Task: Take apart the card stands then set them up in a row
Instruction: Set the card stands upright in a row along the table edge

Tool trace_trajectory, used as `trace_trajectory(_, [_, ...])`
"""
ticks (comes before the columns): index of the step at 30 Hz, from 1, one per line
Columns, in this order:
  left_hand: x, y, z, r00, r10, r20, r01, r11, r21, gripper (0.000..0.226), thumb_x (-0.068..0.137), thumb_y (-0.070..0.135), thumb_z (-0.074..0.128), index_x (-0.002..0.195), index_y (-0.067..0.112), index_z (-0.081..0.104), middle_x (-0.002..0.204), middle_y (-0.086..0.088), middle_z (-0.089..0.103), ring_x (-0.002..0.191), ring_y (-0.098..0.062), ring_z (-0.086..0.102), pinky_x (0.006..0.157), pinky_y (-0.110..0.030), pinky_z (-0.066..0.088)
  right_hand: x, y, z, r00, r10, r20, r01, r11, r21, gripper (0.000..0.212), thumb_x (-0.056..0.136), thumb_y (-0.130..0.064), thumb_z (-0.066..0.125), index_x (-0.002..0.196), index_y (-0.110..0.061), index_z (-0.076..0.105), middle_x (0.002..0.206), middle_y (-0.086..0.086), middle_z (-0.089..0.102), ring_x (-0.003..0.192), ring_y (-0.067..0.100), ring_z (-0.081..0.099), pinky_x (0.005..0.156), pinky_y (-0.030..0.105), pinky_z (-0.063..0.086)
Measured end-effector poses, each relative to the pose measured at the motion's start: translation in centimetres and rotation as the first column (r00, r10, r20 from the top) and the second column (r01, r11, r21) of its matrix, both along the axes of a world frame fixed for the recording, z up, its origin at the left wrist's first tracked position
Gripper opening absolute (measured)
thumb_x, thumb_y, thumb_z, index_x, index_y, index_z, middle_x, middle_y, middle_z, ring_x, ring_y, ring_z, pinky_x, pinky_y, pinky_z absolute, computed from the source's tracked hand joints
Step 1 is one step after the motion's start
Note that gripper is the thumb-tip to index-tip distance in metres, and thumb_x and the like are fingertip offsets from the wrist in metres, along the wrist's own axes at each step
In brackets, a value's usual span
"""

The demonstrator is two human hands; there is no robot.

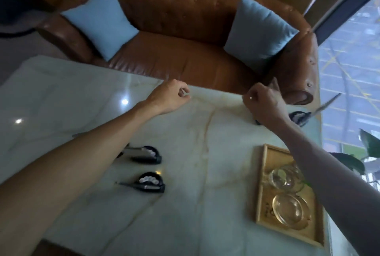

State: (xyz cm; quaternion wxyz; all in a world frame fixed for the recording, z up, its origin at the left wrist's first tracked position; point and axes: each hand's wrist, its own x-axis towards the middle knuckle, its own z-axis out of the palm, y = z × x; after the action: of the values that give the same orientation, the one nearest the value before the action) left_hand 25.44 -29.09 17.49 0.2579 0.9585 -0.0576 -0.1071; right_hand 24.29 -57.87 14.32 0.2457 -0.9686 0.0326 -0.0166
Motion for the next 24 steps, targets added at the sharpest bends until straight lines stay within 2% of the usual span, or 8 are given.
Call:
trace_trajectory(3, [-2.5,5.6,0.3,0.998,0.050,-0.023,-0.050,0.999,-0.009,0.033,0.086,0.035,0.068,0.113,0.018,0.072,0.099,0.002,0.072,0.094,-0.015,0.068,0.086,-0.033,0.055,-2.1,6.6,-0.3,0.983,0.179,-0.049,-0.175,0.981,0.083,0.021,0.083,-0.038,0.073,0.094,-0.022,0.067,0.088,-0.002,0.069,0.087,0.023,0.066,0.075,0.034,0.053])
trace_trajectory(5, [-4.4,8.8,0.1,0.994,0.046,-0.100,-0.048,0.999,-0.011,0.036,0.086,0.038,0.069,0.117,0.019,0.070,0.103,0.003,0.070,0.095,-0.014,0.067,0.088,-0.033,0.055,-4.4,11.0,-0.3,0.948,0.304,-0.097,-0.289,0.947,0.143,0.024,0.082,-0.040,0.076,0.096,-0.022,0.068,0.086,-0.004,0.068,0.081,0.018,0.067,0.074,0.033,0.055])
trace_trajectory(8, [-6.9,12.5,-0.3,0.961,-0.071,-0.266,0.080,0.997,0.023,0.047,0.081,0.046,0.075,0.122,0.023,0.067,0.105,0.006,0.067,0.099,-0.015,0.066,0.088,-0.033,0.054,-8.9,16.7,-0.1,0.830,0.519,-0.204,-0.474,0.849,0.233,0.031,0.081,-0.050,0.076,0.097,-0.024,0.070,0.087,-0.007,0.071,0.076,0.010,0.068,0.074,0.035,0.058])
trace_trajectory(12, [-9.6,14.7,-1.6,0.851,-0.211,-0.481,0.278,0.958,0.071,0.054,0.077,0.041,0.082,0.125,0.022,0.065,0.115,0.001,0.066,0.103,-0.018,0.064,0.093,-0.037,0.053,-14.4,21.9,-0.3,0.631,0.689,-0.358,-0.645,0.722,0.252,0.050,0.075,-0.071,0.067,0.104,-0.031,0.069,0.097,-0.013,0.073,0.086,0.003,0.068,0.082,0.031,0.057])
trace_trajectory(15, [-10.8,15.9,-3.5,0.888,-0.215,-0.407,0.267,0.961,0.075,0.040,0.078,0.026,0.080,0.117,0.025,0.069,0.110,-0.001,0.070,0.100,-0.019,0.065,0.089,-0.037,0.054,-17.3,24.9,-1.2,0.512,0.748,-0.422,-0.790,0.604,0.111,0.039,0.086,-0.057,0.063,0.115,-0.030,0.065,0.114,-0.009,0.068,0.103,0.013,0.063,0.085,0.030,0.050])
trace_trajectory(17, [-11.2,16.1,-4.6,0.926,-0.200,-0.321,0.242,0.966,0.094,0.037,0.081,0.020,0.074,0.117,0.027,0.069,0.109,0.001,0.070,0.099,-0.019,0.064,0.086,-0.039,0.053,-18.1,26.0,-2.0,0.526,0.752,-0.397,-0.814,0.580,0.020,0.030,0.095,-0.039,0.058,0.120,-0.022,0.059,0.118,-0.001,0.065,0.107,0.022,0.062,0.083,0.033,0.047])
trace_trajectory(19, [-11.4,15.9,-5.6,0.930,-0.229,-0.287,0.276,0.951,0.137,0.040,0.083,0.019,0.070,0.120,0.029,0.065,0.115,0.000,0.068,0.102,-0.020,0.062,0.086,-0.040,0.052,-18.4,26.4,-2.6,0.569,0.721,-0.396,-0.794,0.606,-0.039,0.022,0.099,-0.027,0.051,0.118,-0.015,0.054,0.116,0.005,0.065,0.104,0.030,0.064,0.081,0.039,0.047])
trace_trajectory(24, [-10.4,14.7,-6.9,0.954,-0.237,-0.182,0.272,0.941,0.200,0.031,0.092,0.016,0.061,0.120,0.026,0.069,0.123,0.000,0.068,0.111,-0.024,0.061,0.087,-0.036,0.047,-18.0,25.2,-3.7,0.609,0.678,-0.411,-0.762,0.644,-0.065,0.013,0.099,-0.019,0.046,0.106,-0.011,0.054,0.100,0.012,0.070,0.089,0.038,0.066,0.070,0.039,0.045])
